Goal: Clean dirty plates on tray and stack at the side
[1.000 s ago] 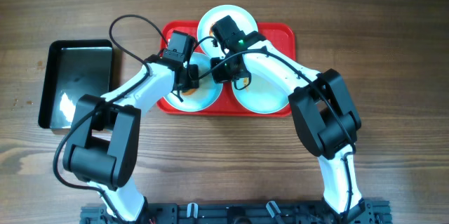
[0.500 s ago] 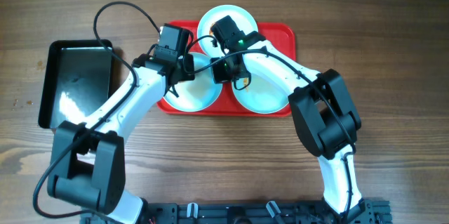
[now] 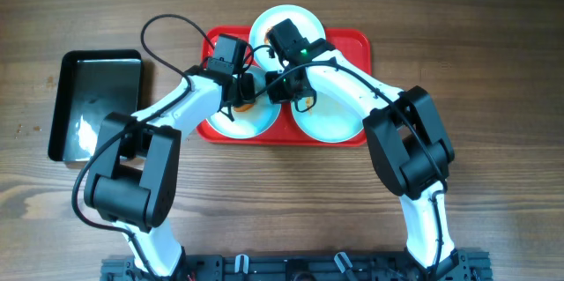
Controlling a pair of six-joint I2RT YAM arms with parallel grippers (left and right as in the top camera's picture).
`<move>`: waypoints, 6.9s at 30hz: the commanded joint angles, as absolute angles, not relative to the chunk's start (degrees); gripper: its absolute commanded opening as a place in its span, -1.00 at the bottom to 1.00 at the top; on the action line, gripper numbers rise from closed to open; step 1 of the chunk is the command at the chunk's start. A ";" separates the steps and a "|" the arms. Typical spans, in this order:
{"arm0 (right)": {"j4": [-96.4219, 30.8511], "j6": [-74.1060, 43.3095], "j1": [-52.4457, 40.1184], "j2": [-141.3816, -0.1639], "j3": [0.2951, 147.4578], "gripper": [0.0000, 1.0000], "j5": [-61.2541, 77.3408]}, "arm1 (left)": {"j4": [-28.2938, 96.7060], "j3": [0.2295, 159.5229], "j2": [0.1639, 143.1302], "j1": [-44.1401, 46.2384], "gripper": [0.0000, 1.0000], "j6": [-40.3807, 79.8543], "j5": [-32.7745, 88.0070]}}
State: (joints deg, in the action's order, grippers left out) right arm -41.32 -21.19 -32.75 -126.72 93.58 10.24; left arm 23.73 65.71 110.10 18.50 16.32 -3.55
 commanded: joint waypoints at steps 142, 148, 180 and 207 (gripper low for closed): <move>-28.05 -18.92 -23.49 -129.93 95.72 -0.91 13.82 | 48.27 69.25 84.25 11.29 -0.92 20.40 0.40; -32.32 -17.98 -30.17 -129.91 95.72 -0.91 14.85 | 48.23 69.25 84.25 11.29 -0.92 20.40 0.40; -36.36 -29.93 -30.89 -129.91 95.72 -0.91 10.31 | 33.52 69.52 114.76 11.44 -0.92 14.09 -20.78; -35.97 -28.51 -30.89 -129.93 95.72 -0.91 10.09 | 33.34 76.36 118.80 11.49 -0.92 11.77 -14.00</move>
State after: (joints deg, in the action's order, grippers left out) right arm -35.66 -29.30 -31.20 -129.32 95.61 11.99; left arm 31.11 77.03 116.79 11.99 19.51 2.11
